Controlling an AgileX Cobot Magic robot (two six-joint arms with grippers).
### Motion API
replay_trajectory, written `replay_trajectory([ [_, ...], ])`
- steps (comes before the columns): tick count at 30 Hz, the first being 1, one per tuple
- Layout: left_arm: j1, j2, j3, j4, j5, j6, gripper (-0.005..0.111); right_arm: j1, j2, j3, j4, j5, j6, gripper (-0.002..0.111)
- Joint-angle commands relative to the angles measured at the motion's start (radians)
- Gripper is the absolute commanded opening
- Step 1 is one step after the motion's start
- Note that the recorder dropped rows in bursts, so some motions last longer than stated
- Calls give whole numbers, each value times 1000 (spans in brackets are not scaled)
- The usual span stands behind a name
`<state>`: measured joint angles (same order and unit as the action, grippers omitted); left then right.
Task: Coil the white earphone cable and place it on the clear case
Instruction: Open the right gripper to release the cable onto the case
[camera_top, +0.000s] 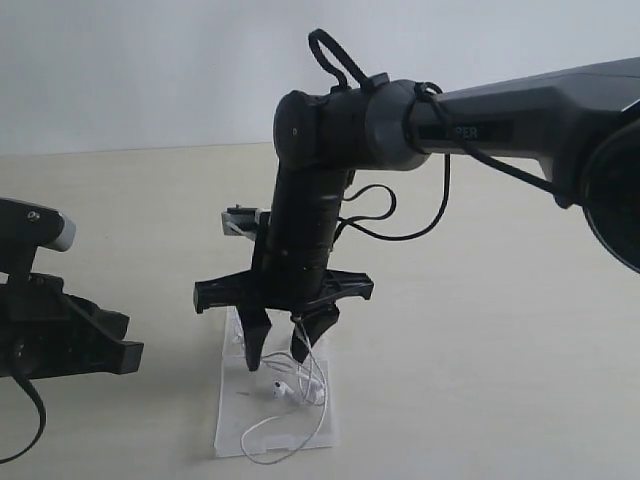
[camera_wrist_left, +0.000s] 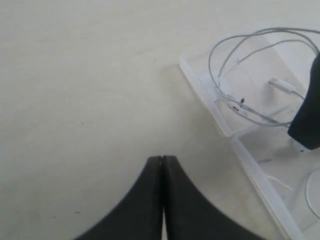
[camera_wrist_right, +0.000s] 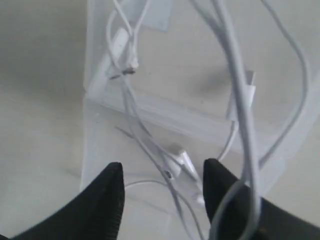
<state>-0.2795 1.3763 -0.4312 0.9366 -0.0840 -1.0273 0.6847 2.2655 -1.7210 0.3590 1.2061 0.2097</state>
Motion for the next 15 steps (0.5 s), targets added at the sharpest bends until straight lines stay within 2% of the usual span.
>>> replay_trajectory([
  [1, 0, -7, 3, -6, 3, 3, 0, 1, -8, -87, 1, 15, 0, 53],
  [15, 0, -7, 3, -6, 17, 3, 0, 1, -20, -130, -1, 15, 48, 53],
])
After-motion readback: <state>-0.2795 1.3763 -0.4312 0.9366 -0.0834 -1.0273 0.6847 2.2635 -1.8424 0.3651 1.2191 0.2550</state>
